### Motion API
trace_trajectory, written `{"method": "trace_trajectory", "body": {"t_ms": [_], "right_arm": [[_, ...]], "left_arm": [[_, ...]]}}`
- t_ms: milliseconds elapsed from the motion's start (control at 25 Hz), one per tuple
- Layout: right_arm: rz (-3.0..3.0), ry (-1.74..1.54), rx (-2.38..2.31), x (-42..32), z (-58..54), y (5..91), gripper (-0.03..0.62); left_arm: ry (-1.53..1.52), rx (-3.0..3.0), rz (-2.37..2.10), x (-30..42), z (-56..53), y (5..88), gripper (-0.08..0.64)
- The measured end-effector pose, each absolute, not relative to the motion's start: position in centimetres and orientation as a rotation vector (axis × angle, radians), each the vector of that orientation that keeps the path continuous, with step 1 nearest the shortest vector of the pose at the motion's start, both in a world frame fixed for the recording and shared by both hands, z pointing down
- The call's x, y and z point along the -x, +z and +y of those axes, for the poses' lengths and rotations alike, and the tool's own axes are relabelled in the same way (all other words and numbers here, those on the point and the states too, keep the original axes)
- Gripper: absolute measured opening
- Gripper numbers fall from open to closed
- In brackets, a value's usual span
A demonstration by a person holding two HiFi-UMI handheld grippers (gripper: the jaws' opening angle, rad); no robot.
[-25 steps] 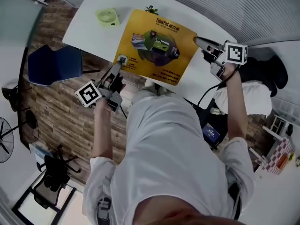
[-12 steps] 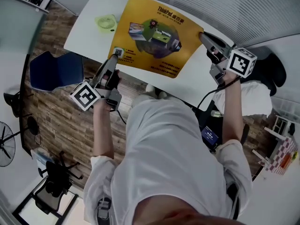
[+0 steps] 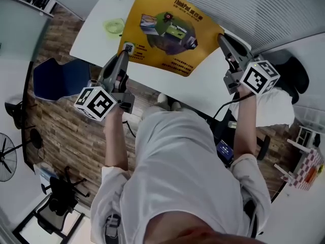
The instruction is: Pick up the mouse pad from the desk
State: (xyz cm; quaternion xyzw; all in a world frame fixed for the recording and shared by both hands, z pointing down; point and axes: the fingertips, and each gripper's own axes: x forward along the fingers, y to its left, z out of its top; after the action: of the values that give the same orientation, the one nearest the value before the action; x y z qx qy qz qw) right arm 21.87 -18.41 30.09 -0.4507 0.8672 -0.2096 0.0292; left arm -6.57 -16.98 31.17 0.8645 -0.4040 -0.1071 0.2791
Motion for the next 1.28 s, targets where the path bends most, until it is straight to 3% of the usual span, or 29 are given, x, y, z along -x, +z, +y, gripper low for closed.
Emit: {"method": "trace_trajectory", "body": {"t_ms": [680, 1040, 1280], "right_arm": [[2.628, -0.073, 1.769, -21.6, -16.3, 26.7, 0.028], [2.574, 0.266, 1.909, -19.8, -13.4, 25.3, 0.028], [2.553, 0.312, 1.934, -19.6, -12.7, 25.1, 0.026]], "left_arm": [[0.005, -2.577, -1.513, 4.6, -16.3, 28.4, 0.003], [-0.035, -2.624, -1.685, 5.9, -13.9, 27.0, 0.003], [-0.082, -2.647, -1.785, 6.3, -13.1, 26.0, 0.002]]}}
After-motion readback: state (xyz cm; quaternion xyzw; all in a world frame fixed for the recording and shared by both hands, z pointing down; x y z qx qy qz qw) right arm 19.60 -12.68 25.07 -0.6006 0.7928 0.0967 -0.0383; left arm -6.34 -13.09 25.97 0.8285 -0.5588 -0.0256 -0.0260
